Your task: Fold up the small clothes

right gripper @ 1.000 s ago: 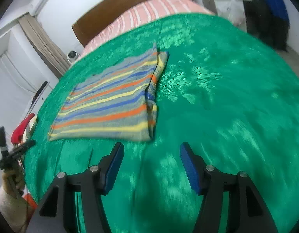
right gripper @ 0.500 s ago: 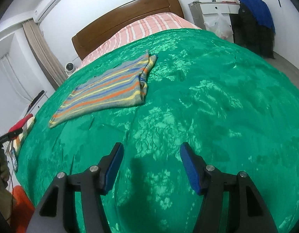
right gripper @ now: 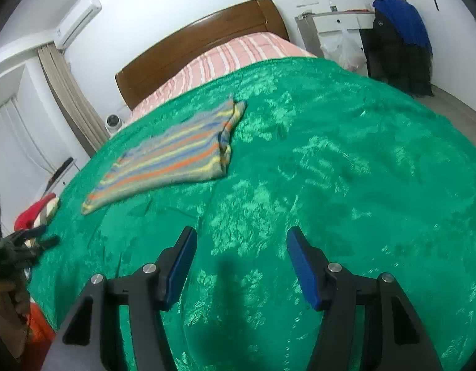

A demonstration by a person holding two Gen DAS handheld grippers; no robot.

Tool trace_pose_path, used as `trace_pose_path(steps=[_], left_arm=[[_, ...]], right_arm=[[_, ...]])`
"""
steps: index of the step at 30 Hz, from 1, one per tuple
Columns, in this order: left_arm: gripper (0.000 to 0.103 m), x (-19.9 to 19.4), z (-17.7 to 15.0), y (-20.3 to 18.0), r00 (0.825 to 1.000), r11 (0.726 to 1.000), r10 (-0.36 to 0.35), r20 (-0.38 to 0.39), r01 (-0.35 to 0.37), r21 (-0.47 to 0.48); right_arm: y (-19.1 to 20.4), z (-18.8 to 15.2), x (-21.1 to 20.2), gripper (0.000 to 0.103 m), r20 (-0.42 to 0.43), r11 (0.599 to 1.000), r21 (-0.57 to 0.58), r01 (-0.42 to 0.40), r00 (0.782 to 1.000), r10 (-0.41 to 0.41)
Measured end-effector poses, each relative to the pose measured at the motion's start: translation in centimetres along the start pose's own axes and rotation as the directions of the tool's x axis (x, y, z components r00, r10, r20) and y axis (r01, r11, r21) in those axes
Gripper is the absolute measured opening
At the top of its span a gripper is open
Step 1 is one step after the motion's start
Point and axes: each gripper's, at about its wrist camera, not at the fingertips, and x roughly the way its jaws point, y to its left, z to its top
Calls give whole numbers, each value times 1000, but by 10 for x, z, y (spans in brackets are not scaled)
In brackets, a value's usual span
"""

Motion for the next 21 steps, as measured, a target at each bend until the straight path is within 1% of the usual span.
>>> trace_pose_path(steps=[1, 4, 6, 7, 9, 11, 13, 14, 16, 17, 18, 19, 20, 21], left_arm=[[87, 3, 11, -19, 999, 999, -29, 17, 29, 46], [87, 16, 40, -60, 994, 987, -107, 34, 102, 124], [86, 32, 63, -90, 984, 971, -179, 25, 172, 168], [86, 45, 75, -108, 978, 960, -207, 6, 202, 192], [83, 70, 90, -133, 977, 951, -211, -34, 213, 222], [83, 106, 104, -159, 977, 943, -194, -89, 211, 258], [83, 126, 111, -168, 979, 939, -183, -93, 202, 277], [79, 132, 116, -170, 979, 942, -191, -71, 203, 268], [29, 140, 125, -165, 972, 951, -223, -74, 233, 203], [8, 142, 128, -161, 979, 965, -193, -72, 202, 166], [8, 142, 129, -158, 977, 968, -203, -66, 210, 136], [7, 142, 129, -155, 973, 967, -223, -60, 228, 114], [7, 140, 127, -154, 972, 966, -229, -48, 233, 110], [7, 137, 127, -153, 971, 965, -234, -38, 237, 111]], right_arm=[[-1, 1, -2, 60, 8, 1000, 4, -3, 1000, 3], [-8, 5, -6, 61, 22, 999, 26, -19, 1000, 18], [-13, 5, -8, 61, 25, 999, 42, -26, 999, 25], [-16, 6, -9, 61, 26, 998, 51, -29, 999, 28], [-26, 7, -12, 61, 34, 996, 80, -38, 999, 35], [-36, 10, -16, 61, 50, 991, 123, -55, 998, 49], [-48, 19, -15, 61, 46, 983, 174, -66, 997, 59], [-53, 31, -11, 61, 32, 979, 190, -71, 997, 66], [-55, 52, -2, 61, 10, 982, 169, -85, 996, 84], [-53, 72, 10, 61, -13, 986, 139, -97, 995, 100], [-52, 86, 22, 62, -37, 986, 122, -118, 992, 124], [-50, 102, 41, 63, -82, 982, 111, -151, 984, 160], [-47, 120, 66, 63, -136, 975, 116, -188, 970, 203], [-45, 137, 98, 63, -183, 963, 135, -235, 949, 257]])
